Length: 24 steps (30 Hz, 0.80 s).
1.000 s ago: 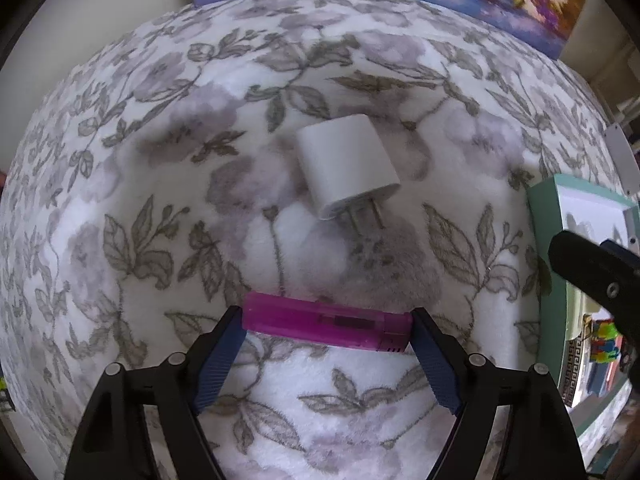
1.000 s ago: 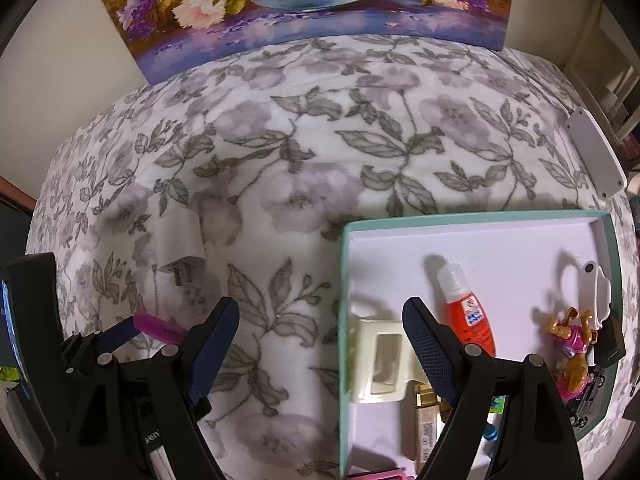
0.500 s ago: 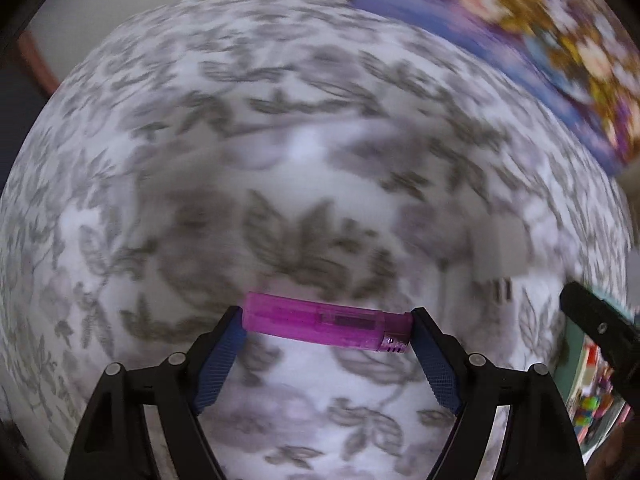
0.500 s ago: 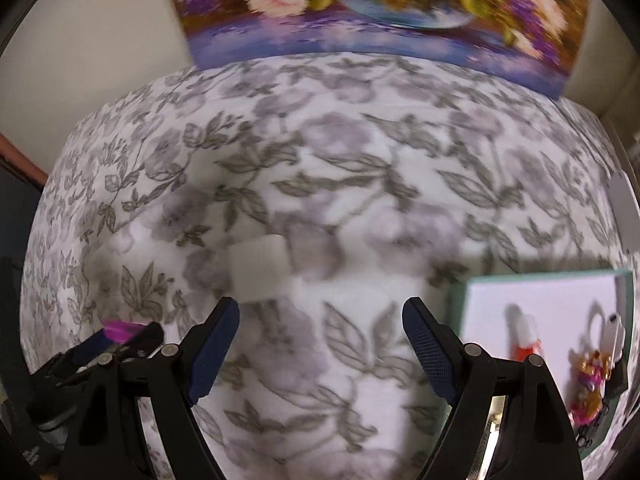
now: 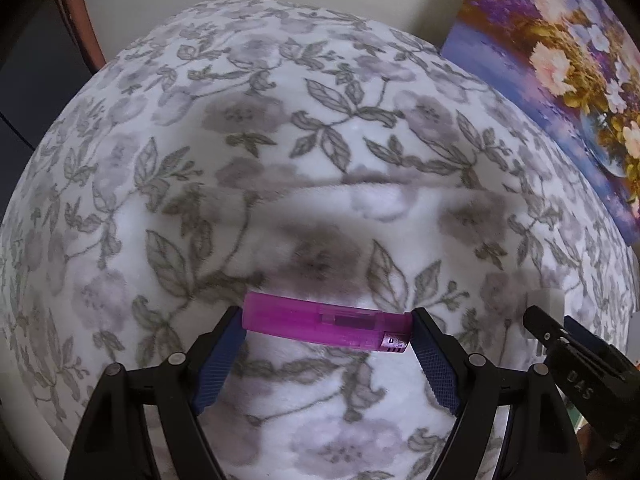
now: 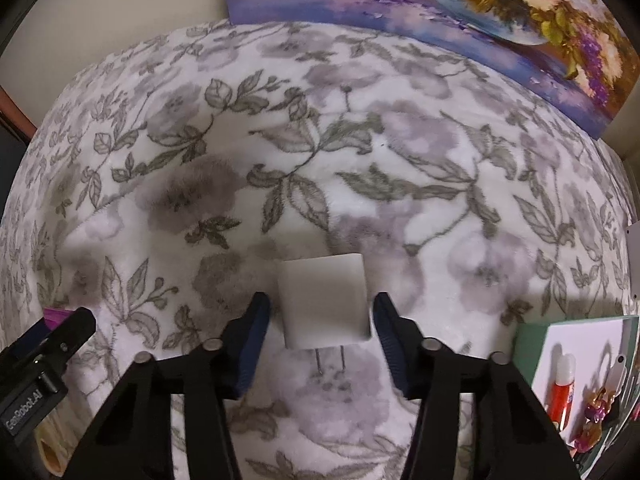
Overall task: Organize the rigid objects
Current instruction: 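Grasp the white plug charger with the right tool while the left tool lifts the lighter, then carry the lighter with the left tool while the right tool carries the plug over the tray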
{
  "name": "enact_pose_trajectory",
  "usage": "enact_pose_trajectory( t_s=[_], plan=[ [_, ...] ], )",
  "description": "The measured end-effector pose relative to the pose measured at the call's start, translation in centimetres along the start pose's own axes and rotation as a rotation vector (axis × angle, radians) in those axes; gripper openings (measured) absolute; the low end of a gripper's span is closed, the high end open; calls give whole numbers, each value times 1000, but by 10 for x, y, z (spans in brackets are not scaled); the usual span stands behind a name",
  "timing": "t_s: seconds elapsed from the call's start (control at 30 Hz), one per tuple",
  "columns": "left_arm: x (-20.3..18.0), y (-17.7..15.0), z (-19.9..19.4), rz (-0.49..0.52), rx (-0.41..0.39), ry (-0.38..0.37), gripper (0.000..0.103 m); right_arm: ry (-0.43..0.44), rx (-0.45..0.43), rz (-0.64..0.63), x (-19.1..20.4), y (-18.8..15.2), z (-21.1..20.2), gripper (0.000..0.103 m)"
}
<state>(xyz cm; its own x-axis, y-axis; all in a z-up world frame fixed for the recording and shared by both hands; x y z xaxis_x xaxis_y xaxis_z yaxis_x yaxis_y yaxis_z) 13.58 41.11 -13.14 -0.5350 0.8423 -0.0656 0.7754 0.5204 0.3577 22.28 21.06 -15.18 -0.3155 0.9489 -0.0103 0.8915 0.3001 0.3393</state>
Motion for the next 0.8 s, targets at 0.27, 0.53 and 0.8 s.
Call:
enact_pose_trajectory(
  t_s=[0.27, 0.53, 0.8],
  plan=[
    [-7, -5, 9, 10, 7, 2, 84, -13, -2, -12, 0, 2, 7, 45],
    [-15, -4, 1, 28, -3, 9, 84, 17, -13, -20, 2, -7, 2, 44],
    [-29, -5, -33, 55, -50, 0, 84, 88, -39, 75, -17, -41, -33, 44]
  ],
)
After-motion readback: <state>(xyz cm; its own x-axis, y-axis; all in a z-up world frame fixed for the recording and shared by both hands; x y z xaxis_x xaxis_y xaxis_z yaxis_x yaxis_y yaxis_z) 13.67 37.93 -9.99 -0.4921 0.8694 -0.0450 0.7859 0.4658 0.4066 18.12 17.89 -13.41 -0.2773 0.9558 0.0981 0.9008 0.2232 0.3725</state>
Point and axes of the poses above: each gripper's, at about its wrist camera, not at the fingertips, and z roughly the way its jaws point, x to its left, y to its top, the point moved 8 cm from there along z, roughly the way its jaws point, and after that the axes turned 5 degrees about -x, right-handed, at the moved point
